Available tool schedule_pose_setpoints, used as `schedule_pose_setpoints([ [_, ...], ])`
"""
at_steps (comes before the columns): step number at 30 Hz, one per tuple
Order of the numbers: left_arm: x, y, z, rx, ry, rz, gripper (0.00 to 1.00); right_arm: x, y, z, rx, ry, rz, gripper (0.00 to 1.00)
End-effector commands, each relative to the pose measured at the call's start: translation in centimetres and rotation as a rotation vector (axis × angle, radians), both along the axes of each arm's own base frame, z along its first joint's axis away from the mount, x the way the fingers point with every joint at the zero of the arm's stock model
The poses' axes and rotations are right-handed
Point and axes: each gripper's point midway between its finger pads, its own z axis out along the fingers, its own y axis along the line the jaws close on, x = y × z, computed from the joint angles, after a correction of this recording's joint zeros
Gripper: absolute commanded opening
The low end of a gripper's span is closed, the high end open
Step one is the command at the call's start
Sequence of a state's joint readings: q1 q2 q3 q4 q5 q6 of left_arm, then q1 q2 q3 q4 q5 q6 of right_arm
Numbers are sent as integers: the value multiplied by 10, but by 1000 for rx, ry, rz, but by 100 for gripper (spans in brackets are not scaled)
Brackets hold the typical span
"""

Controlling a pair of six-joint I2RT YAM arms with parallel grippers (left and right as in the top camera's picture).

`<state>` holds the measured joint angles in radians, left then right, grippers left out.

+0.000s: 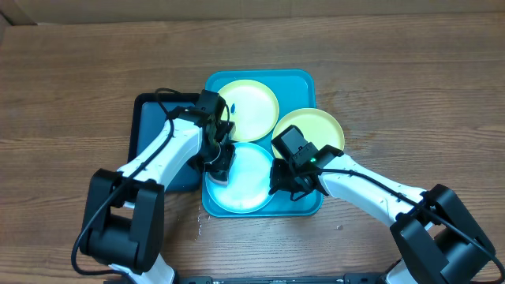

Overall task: Clean dirty plates on tray and stack at the side
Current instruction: 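Press the sponge onto the light blue plate and scrub the blue stain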

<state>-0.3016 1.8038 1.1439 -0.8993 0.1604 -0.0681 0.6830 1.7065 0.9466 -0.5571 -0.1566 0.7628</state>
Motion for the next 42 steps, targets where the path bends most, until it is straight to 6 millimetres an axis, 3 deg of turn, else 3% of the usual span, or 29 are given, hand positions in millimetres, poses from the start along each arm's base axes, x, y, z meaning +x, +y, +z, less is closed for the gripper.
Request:
schedule_pose_setpoints([
  [1,-9,1,-15,23,53,-31,4,-1,1,-2,1,2,2,4],
  [9,-26,-2,-39,7,173,-25,4,-1,1,-2,1,2,3,4],
  [15,-46,-14,-45,-69,288,-16,4,-1,1,-2,1,2,3,4],
  [20,-57,-36,-33,-222,335,-61,4,-1,1,-2,1,2,3,4],
  [25,-53,-44,-24,-283,331,-52,4,-1,1,-2,1,2,3,4],
  [31,-34,-62,17,-454,240,-88,4,-1,0,-2,1,2,3,4],
  [36,-17,-52,42,-398,96,-113,4,-1,1,-2,1,2,3,4],
  [42,-2,-9,36,-118,2,-40,4,-1,1,-2,1,2,3,4],
])
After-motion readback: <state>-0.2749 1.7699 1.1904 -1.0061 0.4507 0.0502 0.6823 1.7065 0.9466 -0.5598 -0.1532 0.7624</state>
